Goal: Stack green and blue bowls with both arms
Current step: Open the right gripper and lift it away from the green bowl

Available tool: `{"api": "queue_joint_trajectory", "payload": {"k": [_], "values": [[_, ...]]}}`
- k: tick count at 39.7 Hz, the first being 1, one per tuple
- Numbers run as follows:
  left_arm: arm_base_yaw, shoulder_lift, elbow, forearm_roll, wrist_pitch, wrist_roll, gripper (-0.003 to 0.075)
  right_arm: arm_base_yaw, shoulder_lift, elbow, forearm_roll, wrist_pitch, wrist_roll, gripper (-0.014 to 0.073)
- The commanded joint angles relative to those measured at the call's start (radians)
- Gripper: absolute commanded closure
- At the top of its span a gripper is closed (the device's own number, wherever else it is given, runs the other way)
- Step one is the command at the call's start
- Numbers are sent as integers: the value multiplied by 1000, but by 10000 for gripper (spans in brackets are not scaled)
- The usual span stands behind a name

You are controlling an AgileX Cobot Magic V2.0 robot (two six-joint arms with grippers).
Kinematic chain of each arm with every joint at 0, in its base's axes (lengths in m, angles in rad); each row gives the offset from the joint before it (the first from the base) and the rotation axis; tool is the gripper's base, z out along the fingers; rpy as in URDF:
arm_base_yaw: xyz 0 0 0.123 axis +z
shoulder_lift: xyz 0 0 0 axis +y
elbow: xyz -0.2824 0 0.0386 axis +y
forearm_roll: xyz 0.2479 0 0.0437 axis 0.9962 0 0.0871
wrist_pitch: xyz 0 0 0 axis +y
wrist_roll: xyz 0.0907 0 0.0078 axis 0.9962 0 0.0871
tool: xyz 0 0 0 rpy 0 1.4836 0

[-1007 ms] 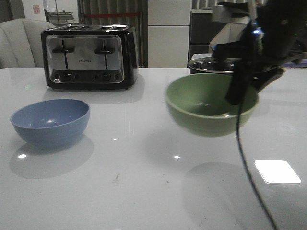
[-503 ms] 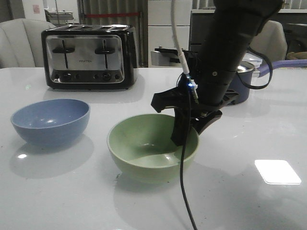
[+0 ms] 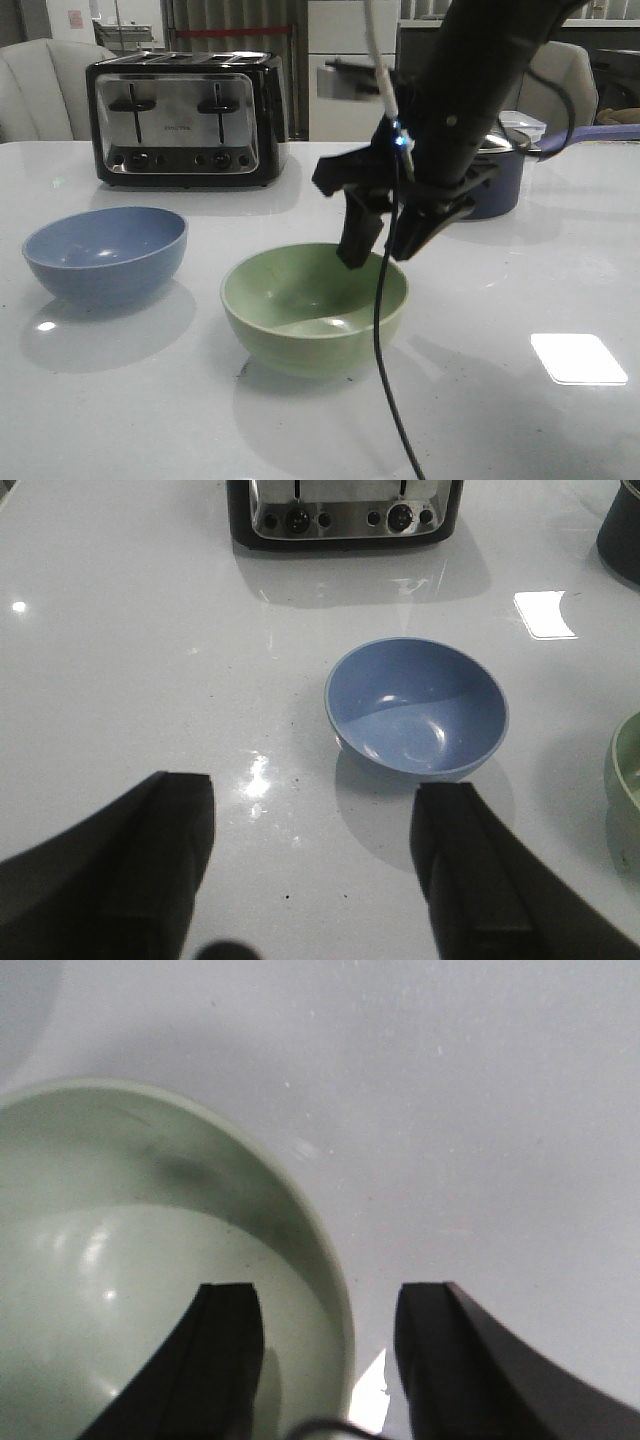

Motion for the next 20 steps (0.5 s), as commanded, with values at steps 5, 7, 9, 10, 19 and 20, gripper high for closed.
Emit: {"api": "queue_joint_trajectory", "payload": {"k": [5,7,9,10,19,20], "values": [[3,8,-31,-6,-78,-4,231,39,-267,67,13,-45,-116,159],[3,8,-31,-6,-78,-4,231,51,-335,108,12,-54,-140,159],[3,8,-31,-6,-78,-4,231,59,-386,139,12,-62,-146,159],[3,8,-31,-6,-78,-4,231,60,-420,161,12,-66,-146,159],[3,8,-31,-6,-78,-4,231,60,-674,345,7,-65,-146,159],[3,8,-31,-6,-78,-4,231,60,-702,363,5,-65,-146,159]]}}
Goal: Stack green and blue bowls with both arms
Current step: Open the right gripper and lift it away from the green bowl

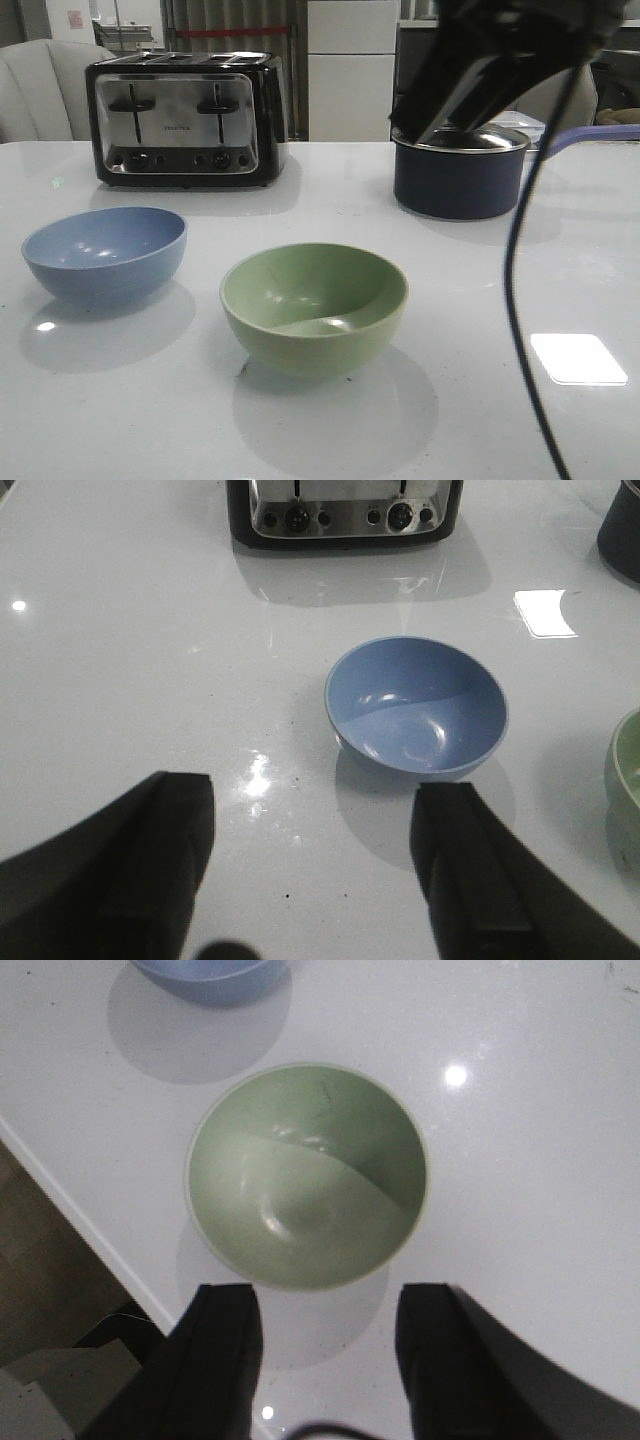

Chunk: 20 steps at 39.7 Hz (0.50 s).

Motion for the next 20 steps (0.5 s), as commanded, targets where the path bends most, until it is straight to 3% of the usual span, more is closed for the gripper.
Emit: {"api": "queue_joint_trajectory", "payload": {"k": [1,13,20], "values": [[3,6,-31,-6,-78,-4,231,-2,-122,54,2,-44,-17,159],[3,6,-31,-4,-66,0,231,-2,-356,246,-16,-12,-17,159],[3,44,-86,-3,38,51,231,-2,-403,277,-16,-11,-17,159]]}}
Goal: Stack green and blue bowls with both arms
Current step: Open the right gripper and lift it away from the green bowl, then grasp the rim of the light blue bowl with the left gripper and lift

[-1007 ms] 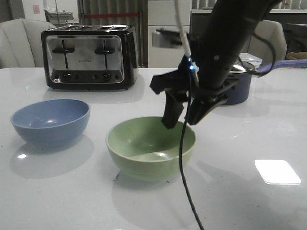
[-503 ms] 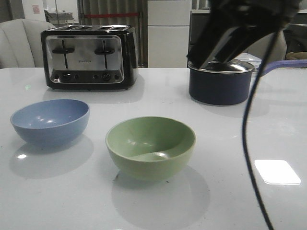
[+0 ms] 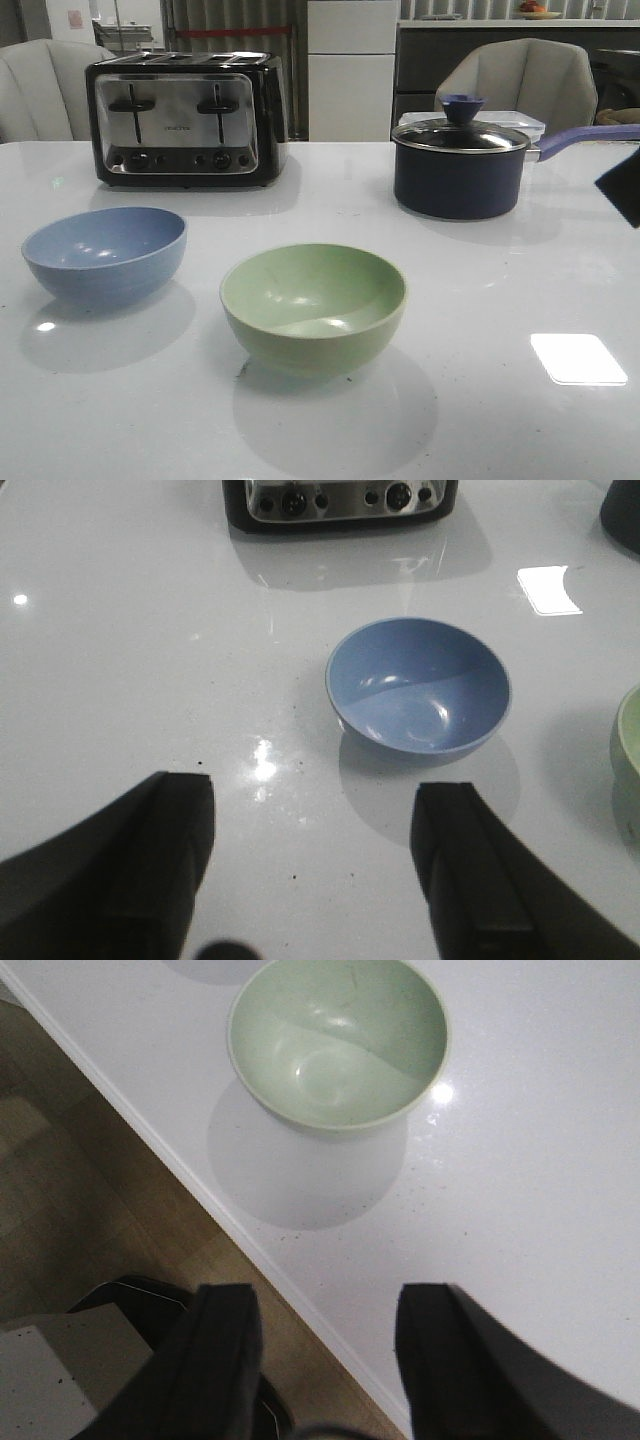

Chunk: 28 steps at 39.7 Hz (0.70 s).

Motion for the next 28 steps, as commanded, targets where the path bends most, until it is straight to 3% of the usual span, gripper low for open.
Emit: {"api": "queue_joint_trajectory", "payload": {"k": [1,10,28], "values": [[3,40,-80,-3,0,14,231,-2,-24,-21,8,-53,-15,159],[3,242,-226,-3,134,14,231,-2,-21,-21,8,-57,-15,159],[3,755,-475,-21,120,14,231,-2,-21,-21,8,-55,-15,159]]}}
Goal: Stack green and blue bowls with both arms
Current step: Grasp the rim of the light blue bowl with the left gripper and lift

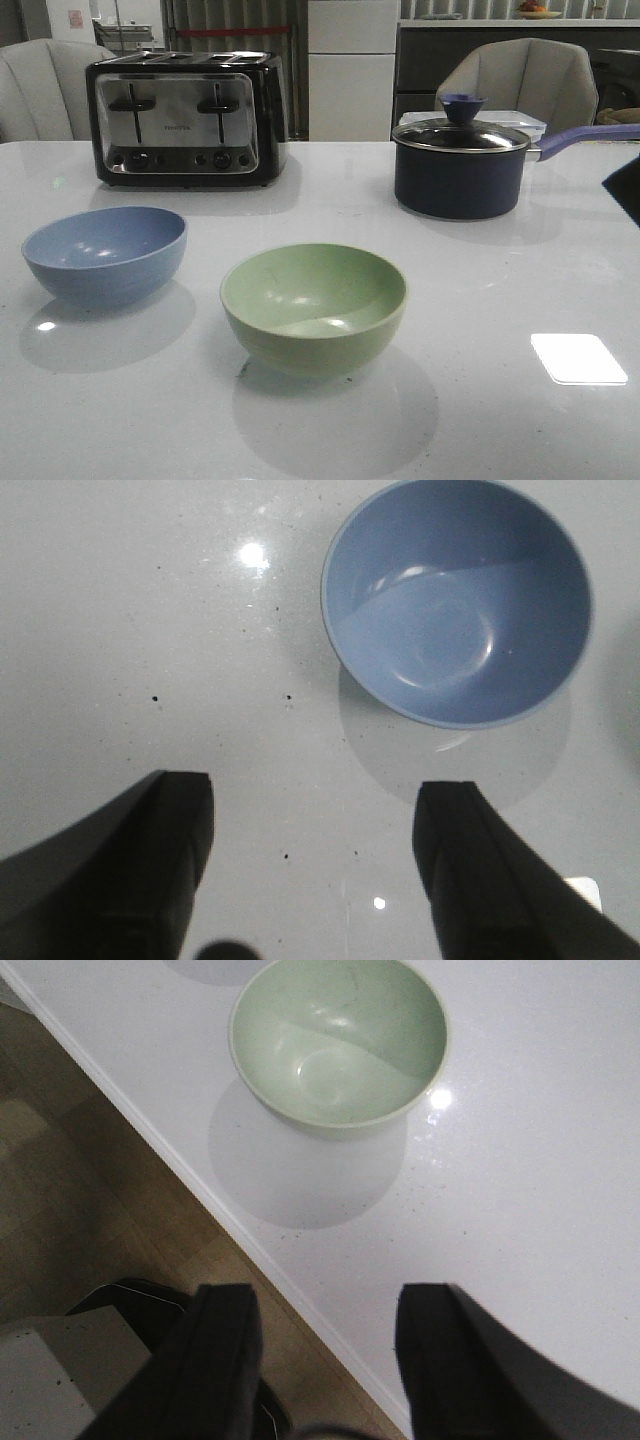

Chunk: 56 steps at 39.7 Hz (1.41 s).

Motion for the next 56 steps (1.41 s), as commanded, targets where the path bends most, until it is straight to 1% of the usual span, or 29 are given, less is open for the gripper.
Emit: {"api": "queue_joint_trajectory", "payload": {"k": [1,7,13,17,19,23,25,30,35,41,47,52,56], "values": [[3,76,-81,-23,-52,2,231,-2,-6,-27,8,-53,-13,159],[3,235,-162,-53,-70,2,231,-2,-6,-27,8,-53,-13,159],[3,381,-217,-98,-150,2,231,-2,-6,-27,8,-53,-13,159],[3,447,-237,-124,-185,2,235,-2,-6,-27,8,-53,-13,159],[3,471,-244,-136,-191,2,251,-2,-6,-27,8,-53,-13,159],[3,503,-252,-149,-208,2,325,-2,-6,-27,8,-53,-13,159],[3,514,-253,-154,-214,2,391,-2,-6,-27,8,-53,-13,159],[3,516,-259,-162,-217,2,524,-2,-6,-27,8,-53,-13,159],[3,516,-274,-162,-197,2,631,-2,-6,-27,8,-53,-13,159],[3,484,-313,-162,-120,2,627,-2,-6,-27,8,-52,-13,159],[-6,401,-360,-172,-20,2,627,-2,-6,-27,8,-52,-13,159],[-48,320,-383,-182,18,35,627,-2,-6,-27,8,-52,-13,159],[-108,260,-384,-209,46,52,627,-2,-6,-27,8,-52,-13,159]]}}
